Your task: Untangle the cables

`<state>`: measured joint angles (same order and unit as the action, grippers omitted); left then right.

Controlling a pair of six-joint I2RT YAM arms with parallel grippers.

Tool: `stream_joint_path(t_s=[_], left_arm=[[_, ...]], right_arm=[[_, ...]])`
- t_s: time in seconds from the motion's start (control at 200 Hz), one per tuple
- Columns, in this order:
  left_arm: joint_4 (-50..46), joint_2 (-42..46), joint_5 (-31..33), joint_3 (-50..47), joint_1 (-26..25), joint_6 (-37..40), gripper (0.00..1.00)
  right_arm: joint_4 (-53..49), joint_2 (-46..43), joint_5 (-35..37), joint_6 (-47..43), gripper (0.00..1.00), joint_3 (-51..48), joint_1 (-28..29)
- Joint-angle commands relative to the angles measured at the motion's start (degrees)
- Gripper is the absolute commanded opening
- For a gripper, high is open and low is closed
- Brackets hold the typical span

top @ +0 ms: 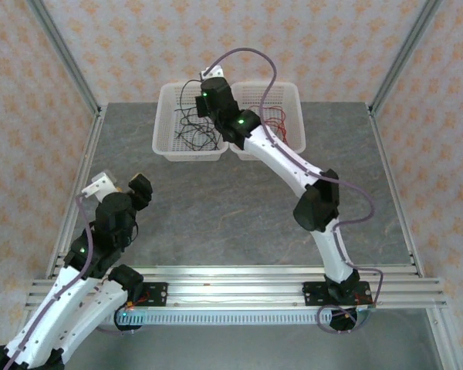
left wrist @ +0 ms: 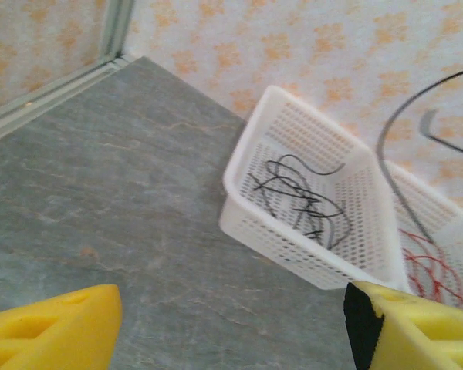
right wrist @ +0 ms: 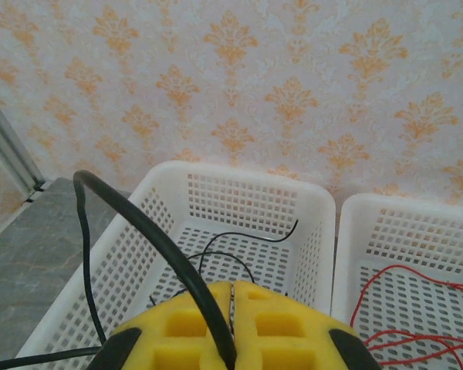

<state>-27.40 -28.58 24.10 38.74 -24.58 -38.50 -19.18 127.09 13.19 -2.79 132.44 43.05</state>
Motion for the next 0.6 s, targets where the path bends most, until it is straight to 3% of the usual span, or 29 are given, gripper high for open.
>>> stream_joint_path(t_s=[0.0, 0.19, 0.596], left_arm=[[1.7, 0.7, -5.4, 0.7, 0.6, 2.1, 0.77], [-0.3, 0.8, -6.8, 2.9, 0.6, 2.7, 0.78], [-1.9, 3.4, -8.0, 3.2, 0.6, 3.4, 0.78]], right_arm=[[2.2, 5.1, 3.0, 1.4, 0.0, 4.5, -0.5], [6.0, 11.7, 2.2, 3.2, 0.0, 6.8, -0.9], [4.1, 21.6, -1.2, 7.1, 0.0, 10.6, -2.6]])
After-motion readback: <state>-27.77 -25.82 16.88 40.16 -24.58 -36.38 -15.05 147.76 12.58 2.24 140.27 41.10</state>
